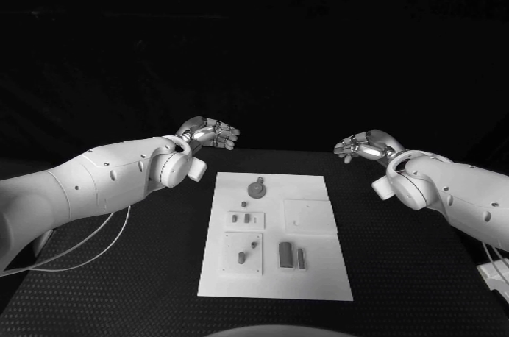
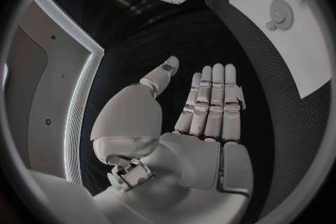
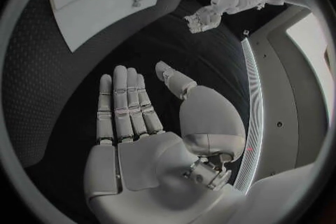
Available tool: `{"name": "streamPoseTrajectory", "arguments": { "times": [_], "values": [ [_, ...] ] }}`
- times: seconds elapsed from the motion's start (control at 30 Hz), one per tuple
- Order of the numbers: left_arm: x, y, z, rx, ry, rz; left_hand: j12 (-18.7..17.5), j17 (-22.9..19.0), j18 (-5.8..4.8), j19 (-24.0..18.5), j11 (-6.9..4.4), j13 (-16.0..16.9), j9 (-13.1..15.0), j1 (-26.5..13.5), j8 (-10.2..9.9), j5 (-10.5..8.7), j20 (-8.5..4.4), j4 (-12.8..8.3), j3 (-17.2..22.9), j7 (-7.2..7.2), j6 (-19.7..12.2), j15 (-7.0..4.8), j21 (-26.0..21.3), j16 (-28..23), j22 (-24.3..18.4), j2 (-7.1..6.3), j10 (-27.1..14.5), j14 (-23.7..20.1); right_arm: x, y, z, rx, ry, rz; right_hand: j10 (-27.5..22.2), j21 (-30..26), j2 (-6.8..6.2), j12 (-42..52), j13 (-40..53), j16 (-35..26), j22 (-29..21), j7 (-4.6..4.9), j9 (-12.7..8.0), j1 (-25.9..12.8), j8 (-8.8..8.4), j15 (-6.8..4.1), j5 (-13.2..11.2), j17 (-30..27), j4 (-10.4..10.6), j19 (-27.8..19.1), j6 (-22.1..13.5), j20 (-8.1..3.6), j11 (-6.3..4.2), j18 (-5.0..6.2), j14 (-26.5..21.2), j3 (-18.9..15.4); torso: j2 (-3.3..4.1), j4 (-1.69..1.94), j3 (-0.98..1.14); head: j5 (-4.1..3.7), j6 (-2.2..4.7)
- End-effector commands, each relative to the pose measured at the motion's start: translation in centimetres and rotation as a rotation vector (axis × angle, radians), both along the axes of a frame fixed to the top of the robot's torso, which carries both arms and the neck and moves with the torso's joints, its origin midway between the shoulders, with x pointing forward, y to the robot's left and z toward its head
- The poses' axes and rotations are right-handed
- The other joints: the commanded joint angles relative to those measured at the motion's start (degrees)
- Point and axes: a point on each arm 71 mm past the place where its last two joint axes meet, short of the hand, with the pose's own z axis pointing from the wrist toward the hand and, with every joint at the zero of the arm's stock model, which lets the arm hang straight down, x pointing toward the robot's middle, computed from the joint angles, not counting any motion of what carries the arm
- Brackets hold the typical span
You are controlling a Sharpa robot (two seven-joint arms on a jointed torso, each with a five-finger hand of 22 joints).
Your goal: Assemble the parts on the task board
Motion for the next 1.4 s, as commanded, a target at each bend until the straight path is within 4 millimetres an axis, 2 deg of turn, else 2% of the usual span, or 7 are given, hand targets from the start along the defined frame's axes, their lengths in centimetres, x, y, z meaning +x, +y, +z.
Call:
{"name": "streamPoseTrajectory", "arguments": {
  "times": [0.03,0.3,0.33,0.37,0.4,0.47,1.4],
  "values": [
    [0.3,0.1,0.2,-0.031,-0.016,0.017,-0.2,-0.7,-0.56,-2.7,0.18,-1.2,-0.3,-0.4,-0.5,0.0,0.81,0.1,0.2,-0.17,-1.1,0.81,-0.3,-2.3,-1.1,0.42,-2.8,-2.8,0.4,-0.2,0.4,0.178,-0.008,0.029,-1.0,-3.7,0.97,-6.3,-5.2,-7.2,-1.8,-0.55,-0.6,-0.1,-0.69,2.81,0.1,-3.1,-0.1,-3.8,-2.0,1.04,1.0,-1.48,-2.7,-0.3,-1.2,0.25,0.23,0.08,1.34],
    [0.8,0.2,0.1,-0.038,-0.016,0.02,0.0,-1.6,-0.92,-5.7,0.19,-2.9,-0.5,-0.8,-0.7,0.0,1.7,0.2,0.6,-0.39,-2.0,1.6,-0.2,-4.9,-3.7,0.42,-5.0,-5.1,0.6,-0.4,0.6,0.188,-0.021,0.028,1.6,-10.1,1.96,-16.3,-16.0,-18.5,-5.1,-0.28,-1.7,0.3,-0.19,4.3,0.0,-8.2,0.4,-6.4,-4.1,2.46,1.72,-2.24,-4.6,-2.4,-1.55,0.5,0.81,-0.13,2.7],
    [0.7,0.5,-0.1,-0.009,-0.004,0.03,-3.8,-31.8,-1.71,-52.6,-7.39,-13.2,-27.3,-17.8,-16.9,-3.04,-0.39,14.7,-28.1,-9.7,-47.6,-6.2,-3.8,-24.7,-55.5,4.75,-22.3,-50.0,0.7,-0.8,0.5,0.129,-0.014,-0.012,-50.9,-29.3,4.27,-29.8,-31.3,-48.2,-23.8,-10.59,-35.8,-54.8,-10.39,-5.17,-2.9,-29.3,16.2,-30.4,-48.1,-9.33,-7.26,-8.84,-46.6,-38.8,-1.27,0.33,0.48,-0.01,2.21],
    [0.7,0.4,-0.1,-0.01,-0.004,0.03,-3.8,-31.8,-1.71,-52.6,-7.39,-13.2,-27.3,-18.4,-16.9,-3.04,-0.39,14.7,-28.1,-9.7,-47.6,-6.2,-3.8,-24.7,-55.5,4.75,-22.9,-50.0,0.7,-0.8,0.5,0.13,-0.014,-0.012,-50.9,-29.3,4.27,-29.8,-31.3,-48.2,-24.5,-10.59,-35.8,-54.8,-10.39,-5.17,-2.9,-29.3,16.2,-30.4,-48.1,-9.33,-7.26,-8.84,-46.6,-38.8,-1.28,0.35,0.49,-0.04,2.24],
    [0.6,0.3,-0.1,-0.013,-0.006,0.032,-3.8,-31.8,-1.71,-52.6,-7.39,-13.2,-27.3,-58.9,-16.9,-3.04,-0.39,14.7,-28.1,-9.7,-47.6,-6.2,-3.8,-24.7,-55.5,4.75,-63.3,-50.0,0.6,-0.7,0.5,0.135,-0.016,-0.014,-50.9,-29.3,4.27,-29.8,-31.3,-48.2,-26.3,-10.59,-35.8,-54.8,-10.39,-5.17,-2.9,-29.3,16.2,-30.4,-48.1,-9.33,-7.26,-8.84,-46.6,-38.8,-1.33,0.43,0.53,-0.18,2.4],
    [0.4,0.1,-0.2,-0.02,-0.01,0.036,-3.8,-31.8,-1.71,-52.6,-7.39,-13.2,-27.3,-58.9,-16.9,-3.04,-0.39,14.7,-28.1,-9.7,-47.6,-6.2,-3.8,-24.7,-55.5,4.75,-63.3,-50.0,0.5,-0.5,0.5,0.147,-0.021,-0.017,-50.9,-29.3,4.27,-29.8,-31.3,-48.2,-68.0,-10.59,-35.8,-54.8,-10.39,-5.17,-2.9,-29.3,16.2,-30.4,-48.1,-9.33,-7.26,-8.84,-46.6,-38.8,-1.47,0.66,0.62,-0.56,2.79],
    [-9.6,-7.9,-1.0,-0.237,-0.091,0.249,-3.8,-31.8,-1.71,-52.6,-7.39,-13.2,-27.3,-58.9,-16.9,-3.04,-0.39,14.7,-28.1,-9.7,-47.6,-6.2,-3.8,-24.7,-55.5,4.75,-63.3,-50.0,-10.4,6.9,0.3,0.561,-0.051,-0.287,-50.9,-29.3,4.27,-29.8,-31.3,-48.2,-68.0,-10.59,-35.8,-54.8,-10.39,-5.17,-2.9,-29.3,16.2,-30.4,-48.1,-9.33,-7.26,-8.84,-46.6,-38.8,-3.65,4.25,2.04,-6.54,9.0]
  ]
}}
